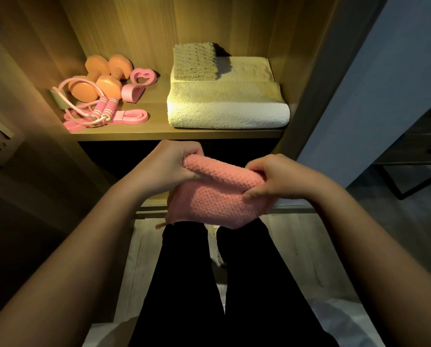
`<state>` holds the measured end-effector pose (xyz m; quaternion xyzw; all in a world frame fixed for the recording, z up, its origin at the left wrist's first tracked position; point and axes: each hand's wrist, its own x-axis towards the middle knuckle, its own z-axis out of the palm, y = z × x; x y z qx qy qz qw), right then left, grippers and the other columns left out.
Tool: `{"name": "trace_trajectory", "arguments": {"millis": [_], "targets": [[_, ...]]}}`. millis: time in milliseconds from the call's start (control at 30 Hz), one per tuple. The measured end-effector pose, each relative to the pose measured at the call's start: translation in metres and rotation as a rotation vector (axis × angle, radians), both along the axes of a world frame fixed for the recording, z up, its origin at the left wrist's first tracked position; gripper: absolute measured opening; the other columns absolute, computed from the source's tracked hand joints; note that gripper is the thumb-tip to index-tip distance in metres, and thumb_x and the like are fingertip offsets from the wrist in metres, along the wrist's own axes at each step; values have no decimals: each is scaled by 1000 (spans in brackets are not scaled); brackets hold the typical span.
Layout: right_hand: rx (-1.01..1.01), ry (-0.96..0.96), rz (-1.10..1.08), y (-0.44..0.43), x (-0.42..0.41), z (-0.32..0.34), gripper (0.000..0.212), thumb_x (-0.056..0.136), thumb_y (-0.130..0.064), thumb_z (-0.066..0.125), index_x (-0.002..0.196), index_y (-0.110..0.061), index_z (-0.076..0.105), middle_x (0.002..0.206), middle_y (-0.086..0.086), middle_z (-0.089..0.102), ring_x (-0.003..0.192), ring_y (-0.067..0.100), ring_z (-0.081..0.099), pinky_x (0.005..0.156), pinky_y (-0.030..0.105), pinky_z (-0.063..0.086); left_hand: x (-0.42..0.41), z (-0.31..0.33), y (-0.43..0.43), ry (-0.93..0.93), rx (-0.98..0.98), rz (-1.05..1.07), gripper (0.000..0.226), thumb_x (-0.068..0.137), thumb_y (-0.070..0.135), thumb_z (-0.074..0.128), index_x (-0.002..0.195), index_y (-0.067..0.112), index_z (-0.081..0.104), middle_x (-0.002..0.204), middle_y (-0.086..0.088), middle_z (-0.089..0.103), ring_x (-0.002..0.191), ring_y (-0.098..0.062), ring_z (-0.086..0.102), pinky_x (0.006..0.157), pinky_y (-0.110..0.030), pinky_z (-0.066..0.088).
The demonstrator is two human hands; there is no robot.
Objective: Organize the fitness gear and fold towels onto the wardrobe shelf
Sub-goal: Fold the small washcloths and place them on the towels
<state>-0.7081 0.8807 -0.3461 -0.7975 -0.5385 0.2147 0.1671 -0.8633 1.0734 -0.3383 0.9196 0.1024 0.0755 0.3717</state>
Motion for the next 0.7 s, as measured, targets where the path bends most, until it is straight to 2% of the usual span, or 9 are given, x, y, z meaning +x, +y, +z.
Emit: {"name": "trace_trajectory", "arguments": {"millis": [67, 167, 300, 367, 433, 500, 567, 633, 700], "targets": [[59, -24, 36, 9, -5, -1, 33, 73, -39, 80, 98, -25, 64, 86, -19, 59, 80, -1, 54, 68, 17, 38, 6, 3, 0, -24, 21, -56, 11, 73, 26, 75, 75, 22, 66, 75, 8, 67, 73, -8, 62, 61, -30, 47], [126, -36, 13, 18, -6, 2, 20, 78, -26, 76, 91, -15, 65, 85, -8, 64, 86, 12, 59, 72, 30, 42, 13, 2, 10, -25, 17, -41, 26, 68, 42, 79, 88, 30, 67, 86, 15, 68, 81, 2, 62, 64, -21, 49], [203, 74, -68, 11, 6, 10, 16, 82, -23, 71, 95, -14, 67, 93, -2, 67, 88, 12, 61, 77, 32, 47, 10, -20, 25, 205, -282, -105, 54, 62, 48, 85, 106, 45, 54, 105, 22, 63, 92, 13, 61, 68, -7, 50], [231, 112, -143, 7, 17, 13, 16, 82, -23, 71, 97, -19, 67, 94, -4, 67, 88, 9, 62, 72, 29, 51, 9, -36, 34, 315, -313, -130, 49, 63, 43, 85, 103, 38, 57, 100, 16, 65, 84, 11, 63, 66, -8, 49], [267, 207, -253, 2, 30, 14, 12, 83, -23, 70, 94, -27, 67, 92, -8, 67, 82, 4, 64, 68, 24, 52, 12, -47, 40, 289, -408, -82, 45, 63, 38, 84, 101, 27, 63, 101, 6, 67, 91, -1, 66, 73, -17, 51], [319, 402, -392, 0, 43, 10, 10, 84, -23, 70, 93, -27, 68, 91, -6, 68, 77, 5, 68, 67, 25, 56, 20, -54, 45, 173, -679, 64, 52, 59, 27, 88, 104, 22, 64, 108, -1, 69, 107, -18, 64, 86, -29, 53], [341, 588, -500, 4, 53, 1, 10, 87, -24, 68, 96, -22, 68, 94, -1, 70, 79, 10, 70, 68, 28, 56, 32, -59, 46, 13, -1004, 146, 56, 59, 24, 84, 110, 17, 61, 107, 1, 71, 105, -18, 66, 90, -34, 52], [361, 731, -559, 12, 59, -8, 12, 89, -24, 66, 100, -19, 67, 96, 2, 71, 81, 14, 71, 69, 29, 54, 47, -60, 41, -113, -1258, 157, 54, 62, 25, 77, 111, 15, 57, 97, 1, 73, 90, -14, 69, 82, -33, 56], [402, 859, -597, 21, 65, -15, 13, 90, -21, 65, 103, -17, 66, 92, -1, 73, 81, 14, 71, 66, 26, 55, 61, -61, 36, -194, -1423, 223, 45, 67, 22, 79, 107, 13, 60, 93, -3, 73, 89, -18, 70, 74, -35, 58]]}}
